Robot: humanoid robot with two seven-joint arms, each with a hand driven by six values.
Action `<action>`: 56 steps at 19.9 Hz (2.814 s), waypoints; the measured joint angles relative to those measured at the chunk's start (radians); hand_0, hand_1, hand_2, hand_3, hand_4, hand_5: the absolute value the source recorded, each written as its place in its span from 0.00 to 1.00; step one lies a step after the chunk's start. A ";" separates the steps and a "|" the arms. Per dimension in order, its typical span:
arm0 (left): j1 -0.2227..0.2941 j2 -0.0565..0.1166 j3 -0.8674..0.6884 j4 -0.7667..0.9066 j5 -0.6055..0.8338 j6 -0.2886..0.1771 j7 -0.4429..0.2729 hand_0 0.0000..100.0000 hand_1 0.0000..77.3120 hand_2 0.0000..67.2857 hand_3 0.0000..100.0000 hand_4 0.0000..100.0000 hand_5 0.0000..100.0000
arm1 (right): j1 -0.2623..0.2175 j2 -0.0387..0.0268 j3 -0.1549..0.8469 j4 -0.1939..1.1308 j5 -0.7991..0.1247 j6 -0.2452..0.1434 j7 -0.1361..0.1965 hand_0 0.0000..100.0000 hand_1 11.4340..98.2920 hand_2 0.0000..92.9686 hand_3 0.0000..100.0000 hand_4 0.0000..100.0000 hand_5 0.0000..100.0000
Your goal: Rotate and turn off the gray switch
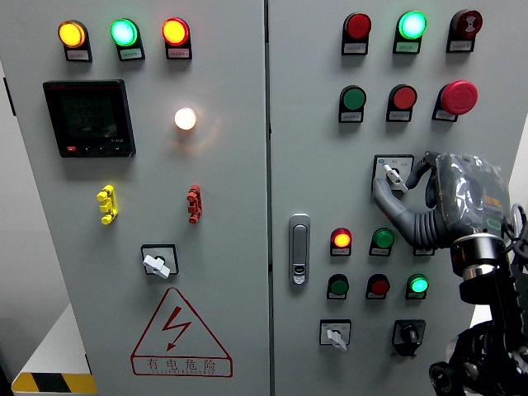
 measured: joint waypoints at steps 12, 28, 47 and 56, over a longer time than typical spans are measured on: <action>0.000 0.000 0.000 0.000 0.000 0.000 0.000 0.00 0.00 0.20 0.18 0.10 0.12 | 0.004 0.0000 -0.003 -0.006 0.000 -0.002 -0.007 0.55 0.25 0.76 1.00 0.93 1.00; 0.000 0.000 0.000 0.000 0.000 0.000 0.000 0.00 0.00 0.20 0.18 0.10 0.12 | 0.005 0.0000 -0.016 -0.013 0.000 -0.002 -0.016 0.63 0.26 0.77 1.00 0.93 1.00; 0.000 0.000 0.000 0.000 0.000 0.000 0.001 0.00 0.00 0.20 0.18 0.10 0.12 | -0.017 0.0025 -0.023 0.045 -0.002 -0.011 -0.014 0.54 0.20 0.55 0.84 0.74 0.99; 0.000 0.000 0.000 0.000 0.000 0.000 0.001 0.00 0.00 0.20 0.18 0.10 0.12 | -0.106 0.0043 -0.023 0.178 -0.002 -0.012 -0.012 0.47 0.27 0.35 0.54 0.43 0.79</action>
